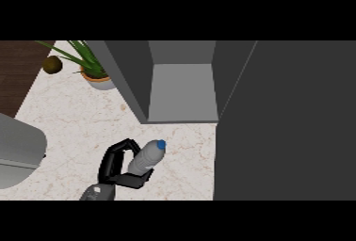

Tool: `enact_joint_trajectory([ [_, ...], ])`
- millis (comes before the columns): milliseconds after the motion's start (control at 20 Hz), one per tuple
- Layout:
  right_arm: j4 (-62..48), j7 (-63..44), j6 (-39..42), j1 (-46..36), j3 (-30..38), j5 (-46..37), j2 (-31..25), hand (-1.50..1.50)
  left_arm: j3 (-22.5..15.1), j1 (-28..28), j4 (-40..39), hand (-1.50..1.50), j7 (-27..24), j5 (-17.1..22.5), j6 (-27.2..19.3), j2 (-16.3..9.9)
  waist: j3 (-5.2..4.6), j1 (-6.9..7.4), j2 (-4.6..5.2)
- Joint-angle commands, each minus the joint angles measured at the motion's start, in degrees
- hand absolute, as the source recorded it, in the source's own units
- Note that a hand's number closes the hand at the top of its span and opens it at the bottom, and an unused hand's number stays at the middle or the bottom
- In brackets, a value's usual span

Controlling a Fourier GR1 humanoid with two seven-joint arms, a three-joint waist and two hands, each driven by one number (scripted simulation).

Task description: Pick up the bottled water, place it into the cabinet and close the cabinet

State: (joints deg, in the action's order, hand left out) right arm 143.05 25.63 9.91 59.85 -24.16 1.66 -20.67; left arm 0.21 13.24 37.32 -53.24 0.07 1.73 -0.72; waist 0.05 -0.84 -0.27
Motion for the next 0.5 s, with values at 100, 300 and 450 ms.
enact_joint_trajectory([
  [100,7.96,-3.88,-0.62,1.77,-0.54,0.67,-1.30,-1.50,-8.97,-0.40,11.02,1.50,9.80,7.03,-3.30,0.70,-0.03,0.48,-0.14],
  [300,8.13,-6.59,-0.36,-2.61,4.29,6.15,-1.92,-1.50,-18.05,4.79,13.28,1.50,15.10,15.10,-13.42,0.71,-0.09,-0.04,0.31],
  [450,3.70,-2.12,0.43,-1.15,2.65,4.21,-0.69,-1.50,-23.37,5.14,14.66,1.50,18.74,17.23,-19.41,0.72,-0.09,-0.74,0.19],
])
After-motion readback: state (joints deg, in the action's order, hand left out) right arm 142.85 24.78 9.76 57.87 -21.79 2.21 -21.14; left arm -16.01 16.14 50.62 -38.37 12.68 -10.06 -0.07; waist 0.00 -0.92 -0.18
